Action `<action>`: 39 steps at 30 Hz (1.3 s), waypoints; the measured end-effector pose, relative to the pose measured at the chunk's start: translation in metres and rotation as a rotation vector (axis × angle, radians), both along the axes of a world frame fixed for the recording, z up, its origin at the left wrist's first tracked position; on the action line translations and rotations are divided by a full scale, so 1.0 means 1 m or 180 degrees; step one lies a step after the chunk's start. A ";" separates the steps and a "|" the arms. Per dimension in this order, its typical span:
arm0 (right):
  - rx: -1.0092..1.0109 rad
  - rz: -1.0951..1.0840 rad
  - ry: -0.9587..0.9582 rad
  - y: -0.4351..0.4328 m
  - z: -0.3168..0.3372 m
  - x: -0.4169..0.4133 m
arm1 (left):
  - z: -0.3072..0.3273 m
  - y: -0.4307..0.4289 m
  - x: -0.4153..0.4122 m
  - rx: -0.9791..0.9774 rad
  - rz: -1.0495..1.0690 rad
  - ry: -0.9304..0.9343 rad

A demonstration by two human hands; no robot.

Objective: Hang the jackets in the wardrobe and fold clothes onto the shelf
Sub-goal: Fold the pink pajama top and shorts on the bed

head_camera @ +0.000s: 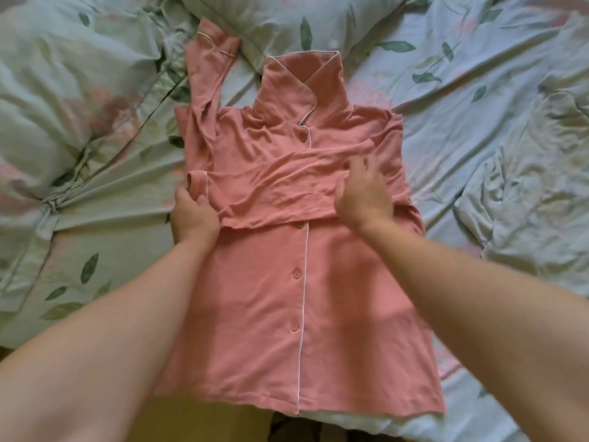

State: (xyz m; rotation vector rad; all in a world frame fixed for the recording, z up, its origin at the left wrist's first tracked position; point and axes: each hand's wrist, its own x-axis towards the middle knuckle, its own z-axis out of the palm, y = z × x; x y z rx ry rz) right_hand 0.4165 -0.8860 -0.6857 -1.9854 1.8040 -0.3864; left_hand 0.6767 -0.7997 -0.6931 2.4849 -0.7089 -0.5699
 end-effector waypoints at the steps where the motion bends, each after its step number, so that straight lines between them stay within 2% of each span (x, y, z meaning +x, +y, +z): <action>1: 0.0028 0.0048 0.0191 -0.026 0.002 -0.004 | 0.001 -0.005 0.000 -0.0025 -0.0021 -0.0031; 4: 0.0283 0.0331 0.0847 -0.093 0.005 -0.015 | -0.003 -0.016 0.004 0.0064 -0.0037 -0.0061; 8: 0.0698 0.0765 0.1997 -0.127 -0.002 -0.036 | -0.018 -0.017 0.009 0.0123 -0.0501 0.0011; 10: 0.0729 0.0739 0.2138 -0.129 -0.004 -0.047 | -0.022 -0.017 0.010 0.0059 -0.0820 -0.0003; 13: 0.0715 0.0481 0.1933 -0.132 -0.010 -0.057 | -0.019 -0.028 0.008 0.0005 -0.1264 -0.0060; 17: 0.0826 0.0247 0.1603 -0.140 -0.011 -0.058 | -0.021 -0.055 0.015 -0.0004 -0.1503 -0.0256; 23: 0.0633 0.0138 0.1828 -0.159 -0.010 -0.057 | -0.037 -0.081 0.040 0.0441 -0.1162 -0.0818; 27: 0.0580 0.0098 0.1986 -0.160 -0.019 -0.056 | -0.044 -0.086 0.050 0.0660 -0.0984 -0.0850; 29: 0.0233 0.0121 0.1974 -0.150 -0.023 -0.047 | -0.042 -0.086 0.048 0.0596 -0.0857 -0.0901; 31: -0.0339 0.0354 0.1654 -0.131 -0.026 -0.031 | -0.039 -0.086 0.046 0.0484 -0.0693 -0.0959; 34: -0.0986 0.1320 0.0852 -0.085 -0.028 0.006 | -0.035 -0.085 0.052 0.0380 -0.0480 -0.1046; 36: -0.0966 0.1879 0.0486 -0.052 -0.033 0.036 | -0.033 -0.083 0.059 0.0524 -0.0500 -0.1129; 39: -0.0366 0.1932 0.0041 -0.018 -0.038 0.077 | -0.034 -0.080 0.072 0.0435 -0.0675 -0.1269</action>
